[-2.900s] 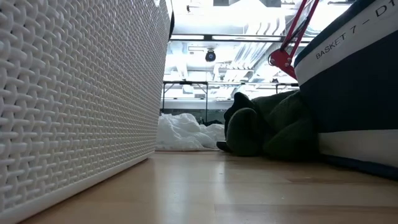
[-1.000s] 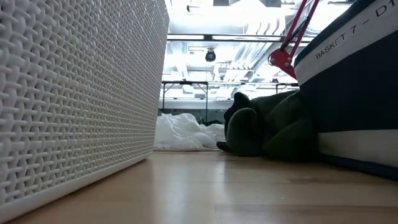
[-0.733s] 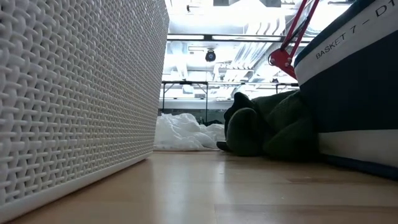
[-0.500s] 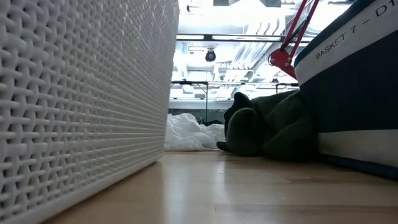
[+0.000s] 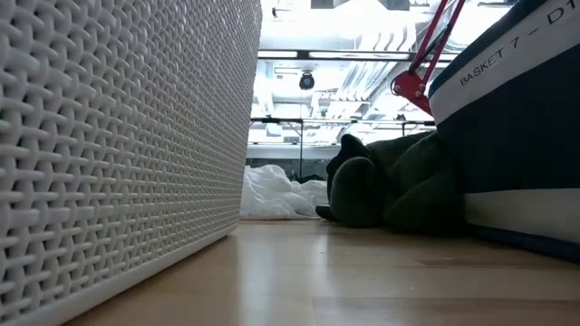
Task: Sort clothes
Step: Put the green shirt into the white bin
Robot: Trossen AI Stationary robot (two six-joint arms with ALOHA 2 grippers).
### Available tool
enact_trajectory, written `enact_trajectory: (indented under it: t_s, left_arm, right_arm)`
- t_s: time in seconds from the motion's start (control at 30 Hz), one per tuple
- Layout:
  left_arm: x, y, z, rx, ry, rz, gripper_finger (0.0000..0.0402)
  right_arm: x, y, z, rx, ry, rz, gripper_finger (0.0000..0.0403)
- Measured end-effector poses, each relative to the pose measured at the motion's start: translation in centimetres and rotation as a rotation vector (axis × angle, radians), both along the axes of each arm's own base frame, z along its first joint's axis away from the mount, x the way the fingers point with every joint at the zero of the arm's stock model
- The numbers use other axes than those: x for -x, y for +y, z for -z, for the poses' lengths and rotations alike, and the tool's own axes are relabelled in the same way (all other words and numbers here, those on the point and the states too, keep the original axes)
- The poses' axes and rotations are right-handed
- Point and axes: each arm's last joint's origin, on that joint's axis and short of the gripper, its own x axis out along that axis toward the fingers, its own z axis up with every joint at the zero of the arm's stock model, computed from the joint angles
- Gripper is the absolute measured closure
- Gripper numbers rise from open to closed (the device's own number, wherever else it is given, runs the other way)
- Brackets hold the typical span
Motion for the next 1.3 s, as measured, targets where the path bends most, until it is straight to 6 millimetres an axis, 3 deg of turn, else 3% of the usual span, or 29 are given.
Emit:
enact_trajectory:
  t_s: [0.07, 0.17, 0.27, 0.43, 0.57, 0.67, 1.03, 1.13, 1.23, 1.3]
  left_arm:
    - [-0.9, 2.7, -0.2, -0.071, -0.039, -0.073, 0.0119]
    - [-4.4, 6.3, 1.0, -0.102, -0.09, -0.061, 0.0119]
    - [-8.7, 9.5, 3.6, -0.09, -0.119, -0.015, 0.0119]
    - [-14.4, 13.1, 10.5, -0.053, -0.046, -0.003, 0.0119]
    - [-17.3, 14.2, 16.2, 0.015, 0.037, 0.018, 0.0119]
    - [-18.8, 14.6, 19.2, 0.067, 0.05, 0.023, 0.0119]
    - [-21.1, 13.8, 26.8, 0.076, 0.14, 0.033, 0.0126]
    - [-21.2, 13.3, 27.1, 0.051, 0.145, 0.055, 0.0178]
    - [-21.5, 13.1, 26.4, 0.041, 0.088, 0.067, 0.0301]
    - [-21.6, 13.1, 24.7, 0.033, 0.014, 0.071, 0.0373]
  right_arm:
    - [0.0, 0.0, 0.0, 0.0, 0.0, 0.0, 0.0224]
    - [0.0, 0.0, 0.0, 0.0, 0.0, 0.0, 0.0224]
    - [0.0, 0.0, 0.0, 0.0, 0.0, 0.0, 0.0224]
    - [0.0, 0.0, 0.0, 0.0, 0.0, 0.0, 0.0224]
    - [0.0, 0.0, 0.0, 0.0, 0.0, 0.0, 0.0224]
    - [0.0, 0.0, 0.0, 0.0, 0.0, 0.0, 0.0224]
    - [0.0, 0.0, 0.0, 0.0, 0.0, 0.0, 0.0224]
    - [0.0, 0.0, 0.0, 0.0, 0.0, 0.0, 0.0224]
    - [0.0, 0.0, 0.0, 0.0, 0.0, 0.0, 0.0224]
    - [0.0, 0.0, 0.0, 0.0, 0.0, 0.0, 0.0224]
